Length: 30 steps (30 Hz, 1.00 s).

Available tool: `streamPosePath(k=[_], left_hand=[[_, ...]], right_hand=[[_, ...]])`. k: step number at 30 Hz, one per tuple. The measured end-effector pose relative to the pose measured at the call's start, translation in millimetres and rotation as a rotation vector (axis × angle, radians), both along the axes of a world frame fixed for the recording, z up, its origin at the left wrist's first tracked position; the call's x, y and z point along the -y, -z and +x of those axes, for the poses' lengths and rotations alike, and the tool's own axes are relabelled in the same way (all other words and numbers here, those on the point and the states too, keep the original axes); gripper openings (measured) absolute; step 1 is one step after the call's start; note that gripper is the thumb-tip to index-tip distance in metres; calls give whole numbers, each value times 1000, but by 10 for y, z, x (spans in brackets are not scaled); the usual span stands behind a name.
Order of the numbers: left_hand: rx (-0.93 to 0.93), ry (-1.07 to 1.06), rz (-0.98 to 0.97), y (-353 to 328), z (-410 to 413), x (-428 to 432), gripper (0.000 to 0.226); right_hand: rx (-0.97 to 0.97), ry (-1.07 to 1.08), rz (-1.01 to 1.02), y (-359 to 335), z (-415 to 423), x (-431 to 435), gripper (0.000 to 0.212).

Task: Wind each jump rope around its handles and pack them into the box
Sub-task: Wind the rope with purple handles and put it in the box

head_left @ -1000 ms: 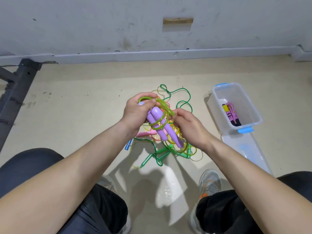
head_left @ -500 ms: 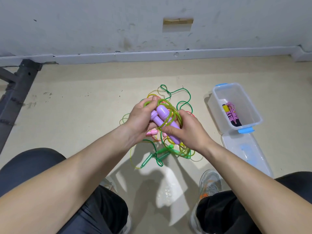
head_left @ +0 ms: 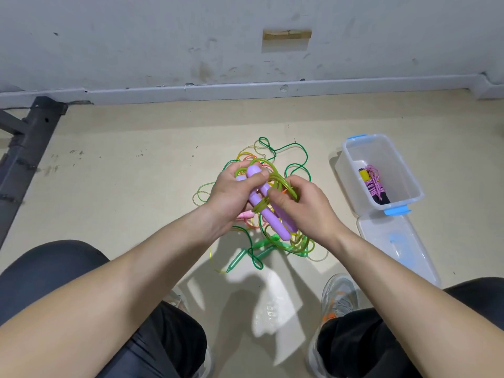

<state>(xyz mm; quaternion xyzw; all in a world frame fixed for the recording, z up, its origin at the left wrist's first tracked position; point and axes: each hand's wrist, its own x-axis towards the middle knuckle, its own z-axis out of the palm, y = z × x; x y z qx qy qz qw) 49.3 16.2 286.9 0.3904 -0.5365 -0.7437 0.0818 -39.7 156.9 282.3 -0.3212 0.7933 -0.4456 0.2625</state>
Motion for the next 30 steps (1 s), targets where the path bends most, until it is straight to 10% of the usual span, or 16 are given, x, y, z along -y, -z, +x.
streamPosePath(k=[12,18,30], left_hand=[[-18,-46,-70,26,-14,-47,40],[45,-58,-176,83,2,-116,38],[169,151,-412,65,24,-38,25]], right_hand=[[159,-119,194,32,25,13,60],[269,-189,95,-94,8,-16,18],[92,-276,196,-54,21,-59,15]])
